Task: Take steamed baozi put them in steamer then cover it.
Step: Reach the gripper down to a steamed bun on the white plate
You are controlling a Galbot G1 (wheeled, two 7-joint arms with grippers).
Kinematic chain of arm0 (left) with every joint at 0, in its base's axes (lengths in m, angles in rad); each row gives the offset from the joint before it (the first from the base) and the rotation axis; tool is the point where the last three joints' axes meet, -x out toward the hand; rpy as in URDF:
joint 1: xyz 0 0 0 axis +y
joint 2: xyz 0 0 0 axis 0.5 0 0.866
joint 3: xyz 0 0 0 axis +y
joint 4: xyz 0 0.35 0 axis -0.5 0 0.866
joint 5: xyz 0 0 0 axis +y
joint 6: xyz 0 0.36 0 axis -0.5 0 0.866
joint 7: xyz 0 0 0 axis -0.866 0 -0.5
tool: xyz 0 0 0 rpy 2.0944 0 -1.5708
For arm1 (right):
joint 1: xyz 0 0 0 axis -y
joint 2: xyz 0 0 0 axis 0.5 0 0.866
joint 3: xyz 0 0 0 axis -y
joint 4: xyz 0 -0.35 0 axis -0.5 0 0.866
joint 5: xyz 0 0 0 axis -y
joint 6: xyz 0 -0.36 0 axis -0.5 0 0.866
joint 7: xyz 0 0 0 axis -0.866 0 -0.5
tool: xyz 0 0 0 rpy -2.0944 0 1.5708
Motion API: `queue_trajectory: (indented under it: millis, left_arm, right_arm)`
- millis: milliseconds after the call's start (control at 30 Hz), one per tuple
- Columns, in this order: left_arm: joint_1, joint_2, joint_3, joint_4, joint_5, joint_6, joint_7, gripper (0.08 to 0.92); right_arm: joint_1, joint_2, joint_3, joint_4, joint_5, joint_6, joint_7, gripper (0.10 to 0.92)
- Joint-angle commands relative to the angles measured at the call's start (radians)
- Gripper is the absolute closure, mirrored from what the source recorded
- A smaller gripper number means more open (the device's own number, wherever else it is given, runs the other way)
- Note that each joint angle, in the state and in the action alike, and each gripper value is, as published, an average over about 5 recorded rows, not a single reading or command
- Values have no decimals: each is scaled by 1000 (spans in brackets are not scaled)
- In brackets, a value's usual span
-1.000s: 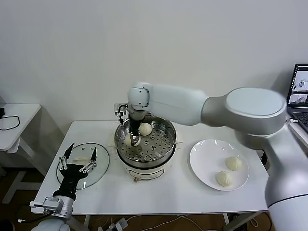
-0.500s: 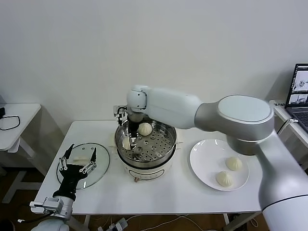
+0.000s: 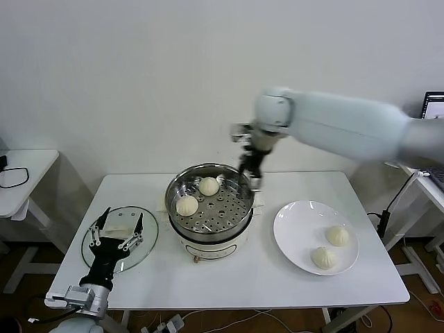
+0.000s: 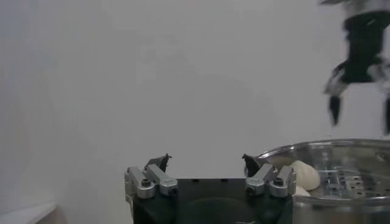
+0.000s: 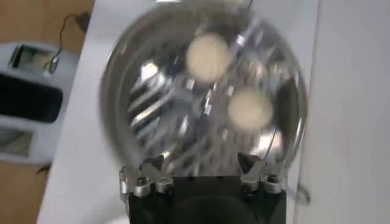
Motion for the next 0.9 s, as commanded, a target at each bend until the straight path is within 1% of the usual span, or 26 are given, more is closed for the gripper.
queue_trajectory:
  millis: [33,167,400,667,900]
  left_arm:
    - [6,-5,4,-6,4,-2,-1,177]
    - [10,-14,7,-11,11,-3,-1,177]
    - [10,-17,14,-10,17,-4,-6,177]
    - [8,-21,18,-1,20,-6,-7,177]
    - [4,-20,14,5,20,-6,-8,177]
  right_arm:
    - [-23,-353,-15,173,-207,97,-97,203]
    - [-192,-408,69,159,-325,137,-98,203]
    - [-450,-421,262,116,-437,161,-69,203]
    - [-584,-379,358,63,-490,167,-47,203]
    - [-623,-353,378,31,-515,166,-37,203]
